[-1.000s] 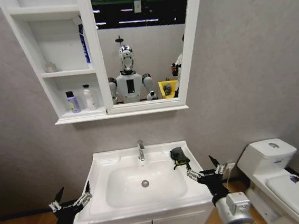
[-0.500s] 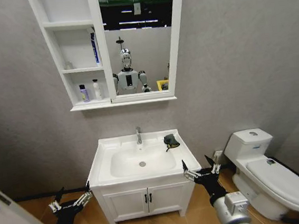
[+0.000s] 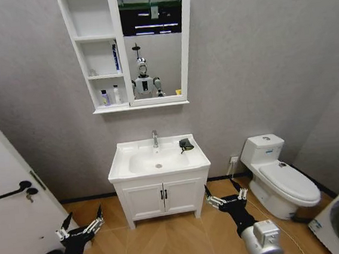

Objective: Move facial cleanser and shampoo from washbasin to cabinet, then wipe washbasin with towel.

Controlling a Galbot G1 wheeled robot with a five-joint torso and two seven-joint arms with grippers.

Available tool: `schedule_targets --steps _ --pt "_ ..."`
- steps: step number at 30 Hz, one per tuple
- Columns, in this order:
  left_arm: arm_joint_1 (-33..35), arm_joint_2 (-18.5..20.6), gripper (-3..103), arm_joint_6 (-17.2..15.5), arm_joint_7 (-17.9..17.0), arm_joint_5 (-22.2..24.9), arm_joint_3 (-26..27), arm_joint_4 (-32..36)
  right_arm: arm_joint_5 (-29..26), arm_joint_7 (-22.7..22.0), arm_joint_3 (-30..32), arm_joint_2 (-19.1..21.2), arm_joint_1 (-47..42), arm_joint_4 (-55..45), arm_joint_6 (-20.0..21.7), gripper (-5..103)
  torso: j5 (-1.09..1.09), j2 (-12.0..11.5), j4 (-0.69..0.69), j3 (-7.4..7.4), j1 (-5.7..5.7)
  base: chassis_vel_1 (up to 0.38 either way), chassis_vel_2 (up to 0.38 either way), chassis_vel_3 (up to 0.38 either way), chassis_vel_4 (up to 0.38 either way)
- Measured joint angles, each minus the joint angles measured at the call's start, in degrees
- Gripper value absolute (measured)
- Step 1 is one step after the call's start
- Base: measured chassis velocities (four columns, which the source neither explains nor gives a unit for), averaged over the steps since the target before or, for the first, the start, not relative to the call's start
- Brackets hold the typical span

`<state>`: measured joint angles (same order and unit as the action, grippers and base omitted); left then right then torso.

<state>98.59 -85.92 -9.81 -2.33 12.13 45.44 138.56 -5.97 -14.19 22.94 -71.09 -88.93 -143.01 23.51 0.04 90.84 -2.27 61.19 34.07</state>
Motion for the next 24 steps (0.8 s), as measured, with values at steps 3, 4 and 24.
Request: schedule_targets --steps 3,4,24 --pt "0.0 0.0 100 0.0 0.0 0.0 0.0 0.0 0.3 0.9 0.0 -0.2 -0.3 0.0 -0.2 100 -0.15 0.0 -0.04 0.0 0.01 0.345 -0.325 -0.339 0.351" --pt "0.0 0.0 100 0.0 0.0 0.0 0.0 0.0 0.2 1.7 0.0 -0.2 -0.3 0.0 -0.7 100 -0.06 0.0 -0.03 0.0 0.0 0.337 -0.318 -0.312 0.345" --pt "0.0 0.0 100 0.0 0.0 0.0 0.0 0.0 1.2 3.9 1.6 -0.2 -0.4 0.4 -1.9 100 -0.05 0.0 -0.03 0.01 0.05 0.044 -0.051 -0.062 0.057"
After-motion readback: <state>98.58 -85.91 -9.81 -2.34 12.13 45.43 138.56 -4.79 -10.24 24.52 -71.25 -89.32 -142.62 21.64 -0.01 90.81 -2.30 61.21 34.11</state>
